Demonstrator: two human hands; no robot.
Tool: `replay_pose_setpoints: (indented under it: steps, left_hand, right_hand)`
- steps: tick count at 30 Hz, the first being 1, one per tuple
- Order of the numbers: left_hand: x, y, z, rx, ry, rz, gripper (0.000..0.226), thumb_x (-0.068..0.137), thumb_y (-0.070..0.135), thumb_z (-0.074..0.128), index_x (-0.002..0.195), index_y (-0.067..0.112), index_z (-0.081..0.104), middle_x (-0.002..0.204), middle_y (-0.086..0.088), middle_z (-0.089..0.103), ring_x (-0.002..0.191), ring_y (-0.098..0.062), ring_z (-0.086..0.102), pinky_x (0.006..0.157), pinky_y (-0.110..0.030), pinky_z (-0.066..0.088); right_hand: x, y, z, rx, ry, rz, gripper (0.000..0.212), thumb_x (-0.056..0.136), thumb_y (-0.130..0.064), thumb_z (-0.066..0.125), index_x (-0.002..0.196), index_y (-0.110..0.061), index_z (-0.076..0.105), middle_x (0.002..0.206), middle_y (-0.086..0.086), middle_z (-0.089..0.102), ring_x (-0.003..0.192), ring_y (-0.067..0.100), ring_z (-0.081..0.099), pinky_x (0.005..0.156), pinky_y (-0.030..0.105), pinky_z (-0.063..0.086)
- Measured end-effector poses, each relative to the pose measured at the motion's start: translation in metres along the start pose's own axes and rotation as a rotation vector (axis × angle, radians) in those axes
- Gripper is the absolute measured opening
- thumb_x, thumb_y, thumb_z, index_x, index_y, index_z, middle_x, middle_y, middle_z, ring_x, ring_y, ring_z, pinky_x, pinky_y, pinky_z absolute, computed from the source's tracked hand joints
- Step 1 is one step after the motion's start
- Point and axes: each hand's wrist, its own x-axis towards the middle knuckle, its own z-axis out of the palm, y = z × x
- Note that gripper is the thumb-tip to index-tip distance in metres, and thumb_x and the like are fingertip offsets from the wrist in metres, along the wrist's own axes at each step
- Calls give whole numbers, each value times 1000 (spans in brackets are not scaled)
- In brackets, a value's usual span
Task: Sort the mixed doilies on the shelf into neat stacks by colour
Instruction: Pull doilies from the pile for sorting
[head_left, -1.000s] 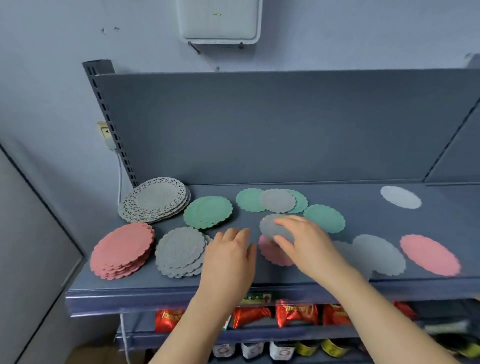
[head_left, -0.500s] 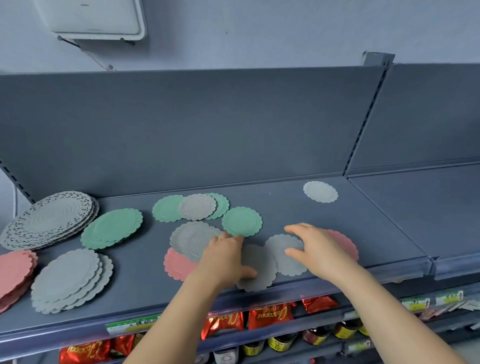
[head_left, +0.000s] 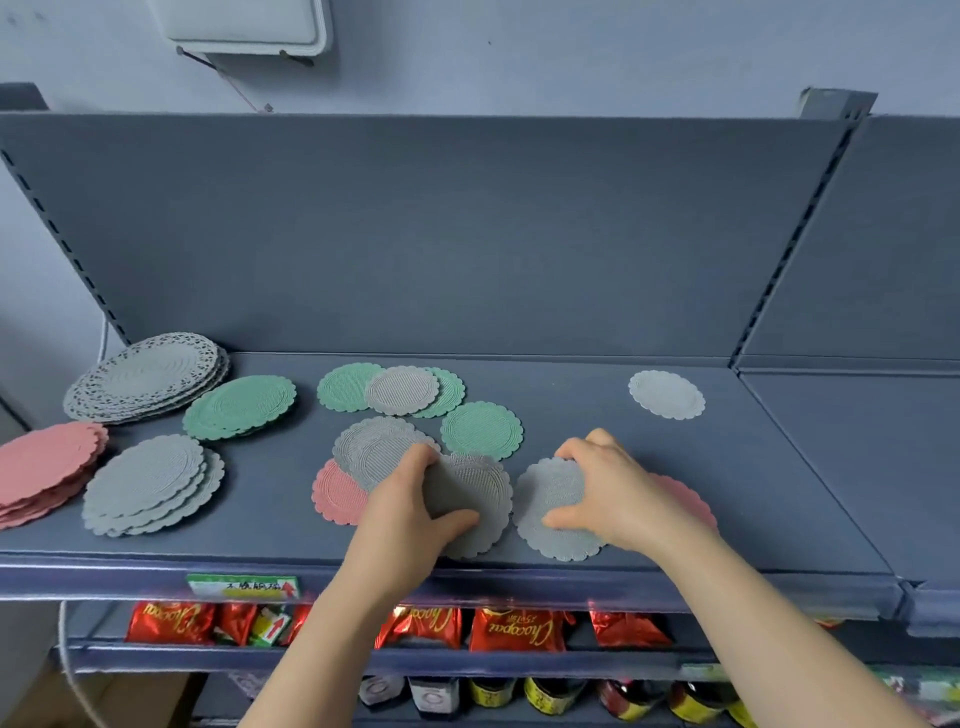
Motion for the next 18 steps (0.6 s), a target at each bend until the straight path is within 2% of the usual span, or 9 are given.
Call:
replay_pose_setpoints:
  steps: [2, 5, 7, 10, 12, 14, 18]
  left_hand:
    - [-7, 2, -2, -51, 87, -24, 39, 78, 23, 75, 96, 24, 40, 78, 11, 46, 70, -2, 45, 54, -19, 32]
    - [-13, -1, -13, -101, 211, -65, 34, 84, 22, 68, 101, 25, 39, 83, 8, 47, 77, 2, 47, 57, -14, 34]
    - [-15, -8, -25, -127, 281, -100, 30, 88, 21, 64, 105, 25, 40, 89, 4, 54, 79, -5, 52, 58, -17, 36]
    - [-19, -23, -50, -135, 382, -120, 24, 91, 18, 59, 107, 23, 42, 83, 7, 58, 69, -3, 56, 53, -13, 40]
    - [-21, -35, -71, -128, 446, -143, 23, 91, 15, 58, 108, 22, 44, 84, 9, 58, 67, -3, 54, 53, -9, 40]
    - [-22, -49, -94, -121, 508, -185, 26, 90, 16, 60, 111, 23, 46, 87, 6, 60, 70, -4, 56, 54, -11, 41]
    - [-17, -82, -145, -111, 617, -258, 33, 85, 18, 68, 111, 23, 47, 87, 10, 58, 73, -6, 58, 59, -16, 43]
  right_hand:
    - [0, -5, -2, 43, 44, -58, 46, 75, -33, 75, 113, -27, 51, 110, -7, 39, 84, 17, 54, 65, 27, 40]
    - [5, -18, -9, 185, 125, -185, 22, 81, -21, 69, 94, -28, 52, 99, -9, 52, 83, 14, 52, 67, 27, 42]
    - [9, -35, -15, 295, 188, -245, 15, 84, -17, 65, 90, -26, 54, 87, -13, 58, 77, 12, 54, 63, 22, 41]
    - [18, -66, -15, 412, 231, -305, 11, 85, -15, 64, 89, -24, 58, 85, -13, 64, 81, 9, 58, 65, 24, 45]
    - [28, -87, -8, 438, 217, -320, 11, 86, -16, 62, 95, -23, 60, 91, -11, 66, 85, 13, 61, 72, 31, 50]
    - [37, -110, 2, 446, 190, -336, 17, 86, -18, 60, 103, -23, 60, 100, -8, 67, 92, 16, 61, 81, 38, 52]
    - [52, -160, 20, 482, 127, -400, 18, 88, -12, 58, 104, -20, 60, 102, -5, 66, 95, 16, 61, 83, 32, 49]
